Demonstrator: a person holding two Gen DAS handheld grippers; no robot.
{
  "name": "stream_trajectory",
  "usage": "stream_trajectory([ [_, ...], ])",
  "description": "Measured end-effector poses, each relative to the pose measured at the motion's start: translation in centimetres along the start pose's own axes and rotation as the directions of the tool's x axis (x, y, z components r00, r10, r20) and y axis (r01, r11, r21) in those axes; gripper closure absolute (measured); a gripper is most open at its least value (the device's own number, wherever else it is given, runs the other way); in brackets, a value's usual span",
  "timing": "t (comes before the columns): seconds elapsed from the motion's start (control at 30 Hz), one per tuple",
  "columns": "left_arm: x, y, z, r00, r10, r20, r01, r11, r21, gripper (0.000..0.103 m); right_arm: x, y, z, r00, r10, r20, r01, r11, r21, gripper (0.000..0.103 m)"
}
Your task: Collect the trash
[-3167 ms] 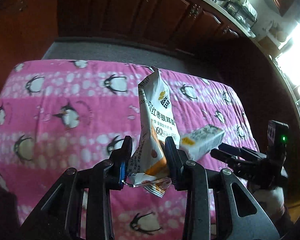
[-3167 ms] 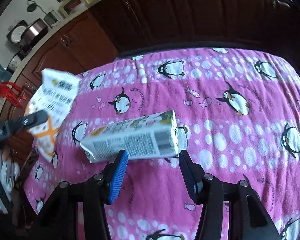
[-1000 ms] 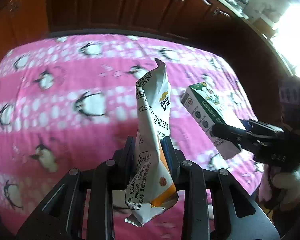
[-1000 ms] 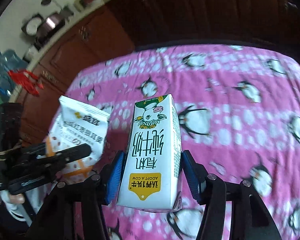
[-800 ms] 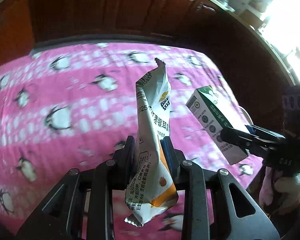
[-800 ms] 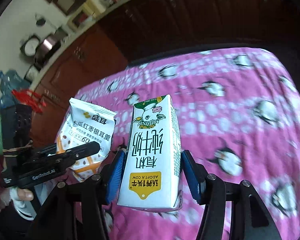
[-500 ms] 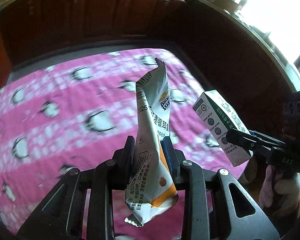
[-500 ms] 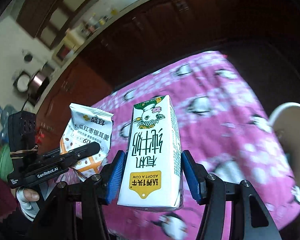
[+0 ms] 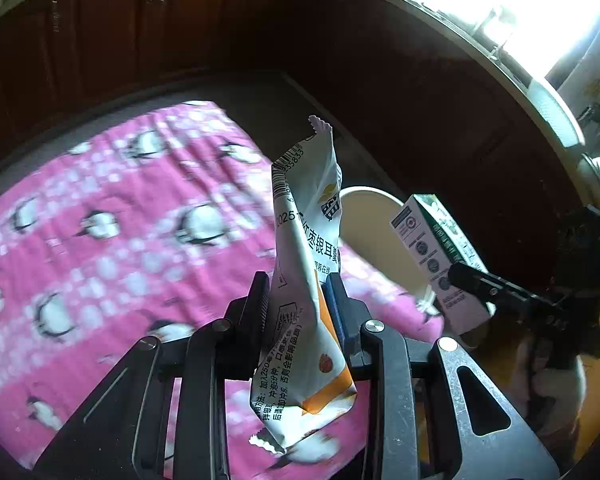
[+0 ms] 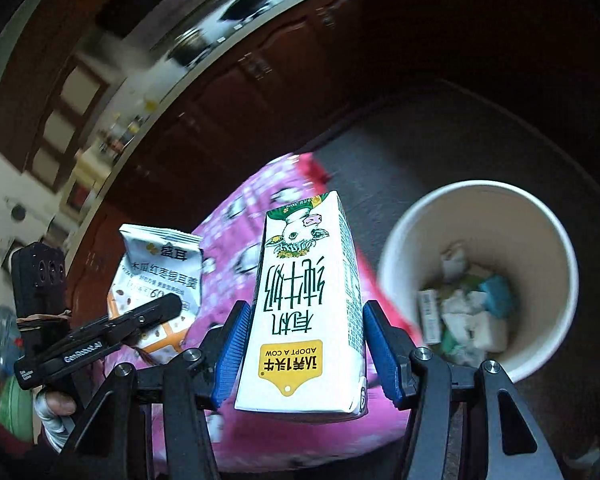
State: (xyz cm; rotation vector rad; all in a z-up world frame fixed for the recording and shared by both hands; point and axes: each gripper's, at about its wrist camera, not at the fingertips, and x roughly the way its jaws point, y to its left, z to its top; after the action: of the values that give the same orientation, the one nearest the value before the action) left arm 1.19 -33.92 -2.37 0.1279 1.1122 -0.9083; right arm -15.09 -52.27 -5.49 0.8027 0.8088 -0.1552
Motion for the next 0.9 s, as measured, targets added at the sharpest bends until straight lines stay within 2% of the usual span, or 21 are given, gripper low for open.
stream_trajectory([
  [0.33,7.1,-5.5,3.0,0.992,-0.098,-0.077,0.097,0.995,-0.016,0.076,1.4,-7.5,0.4,0.989,-0.146,-0.026,0.148,0.975,0.165,0.048],
  [0.5,10.2,-7.2,3.5,0.989,-0.117,-0.095,0.115,0.993,-0.03,0.076,2.2,-9.2,0.5,0.979,-0.201,-0.03,0.203,0.956,0.212,0.048],
  [0.57,11.2,-7.6,3.7,0.985,-0.138,-0.104,0.135,0.99,-0.037,0.072,2.6,-9.9,0.5,0.976,-0.214,-0.034,0.216,0.949,0.232,0.047],
  [0.6,11.6,-7.6,3.6,0.984,-0.143,-0.108,0.139,0.99,-0.038,0.066,2.7,-10.2,0.5,0.976,-0.216,-0.034,0.218,0.947,0.235,0.044],
  [0.63,11.8,-7.8,3.6,0.983,-0.145,-0.109,0.142,0.989,-0.039,0.055,2.8,-10.5,0.4,0.975,-0.221,-0.038,0.223,0.946,0.237,0.043],
  [0.7,12.2,-7.7,3.4,0.98,-0.168,-0.107,0.164,0.985,-0.047,0.043,2.7,-10.6,0.2,0.972,-0.232,-0.041,0.235,0.944,0.233,0.04],
  [0.9,11.9,-7.5,2.7,0.983,-0.153,-0.104,0.149,0.988,-0.046,0.043,2.4,-10.9,-1.1,0.974,-0.222,-0.044,0.226,0.943,0.245,0.039],
])
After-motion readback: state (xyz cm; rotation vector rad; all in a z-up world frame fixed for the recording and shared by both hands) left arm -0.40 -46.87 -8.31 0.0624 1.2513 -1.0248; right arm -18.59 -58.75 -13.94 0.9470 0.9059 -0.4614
